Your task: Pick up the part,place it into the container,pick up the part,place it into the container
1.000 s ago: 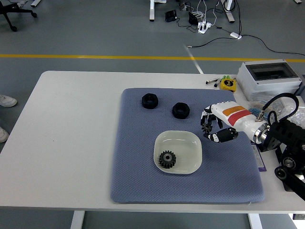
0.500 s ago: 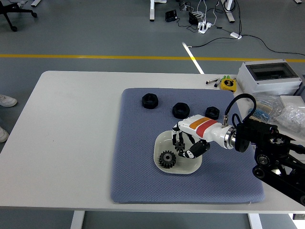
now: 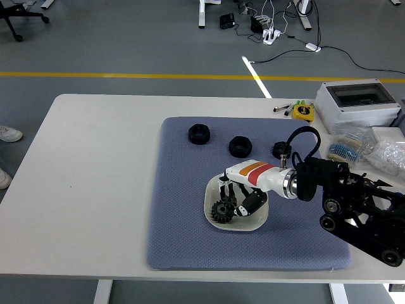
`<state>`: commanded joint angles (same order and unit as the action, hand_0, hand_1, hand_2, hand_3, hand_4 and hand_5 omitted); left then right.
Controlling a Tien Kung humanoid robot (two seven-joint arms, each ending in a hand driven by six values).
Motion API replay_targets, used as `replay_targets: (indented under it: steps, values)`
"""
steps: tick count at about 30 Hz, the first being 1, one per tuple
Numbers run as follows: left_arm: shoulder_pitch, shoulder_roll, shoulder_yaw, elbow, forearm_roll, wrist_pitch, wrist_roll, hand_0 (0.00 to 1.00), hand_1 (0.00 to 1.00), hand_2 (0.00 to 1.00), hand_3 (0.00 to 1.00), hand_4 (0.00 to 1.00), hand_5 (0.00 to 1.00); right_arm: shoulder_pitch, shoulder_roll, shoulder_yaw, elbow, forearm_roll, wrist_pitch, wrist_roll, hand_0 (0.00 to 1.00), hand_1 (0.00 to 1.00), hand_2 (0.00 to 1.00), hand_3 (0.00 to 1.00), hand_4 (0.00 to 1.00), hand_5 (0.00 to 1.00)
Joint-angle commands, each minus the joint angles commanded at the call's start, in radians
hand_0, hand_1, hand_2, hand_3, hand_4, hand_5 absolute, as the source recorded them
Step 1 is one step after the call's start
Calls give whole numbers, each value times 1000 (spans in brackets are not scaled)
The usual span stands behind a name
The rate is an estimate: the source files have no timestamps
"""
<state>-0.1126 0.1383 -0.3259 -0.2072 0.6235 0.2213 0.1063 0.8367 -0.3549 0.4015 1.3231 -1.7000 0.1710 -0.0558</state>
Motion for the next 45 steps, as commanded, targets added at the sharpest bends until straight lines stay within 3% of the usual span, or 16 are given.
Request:
replay_targets:
  steps: [1, 18, 19, 24, 34, 45]
  values:
    - [0, 0, -1, 0, 2, 0, 0, 705, 647, 671, 581, 672, 627, 0, 3, -4, 0, 2, 0, 2, 137, 382, 485, 512, 839, 257]
    - [1, 0, -9, -1, 15, -2, 4, 706, 647, 675, 581, 673, 627, 5, 37, -17, -23, 7, -17, 12, 129, 392, 494, 519, 850, 267]
    - [1, 0, -10, -1, 16, -3, 4, 706, 647, 676, 582, 673, 628, 4, 37, -15, -22, 6, -18, 13, 136, 393, 497, 522, 812, 223]
    - [1, 0, -15, -2, 25, -5, 6, 706, 647, 676, 582, 673, 628, 4, 38, -1, -27, 3, -27, 15, 136, 393, 497, 522, 812, 223]
    - [0, 1, -17, -2, 27, -6, 7, 705, 647, 676, 581, 673, 628, -3, 40, 15, -53, 9, -39, 20, 118, 385, 495, 517, 855, 273]
    - [1, 0, -22, -2, 33, -7, 9, 704, 647, 675, 580, 671, 627, -13, 25, 56, -2, -8, -32, 14, 118, 383, 494, 517, 857, 277]
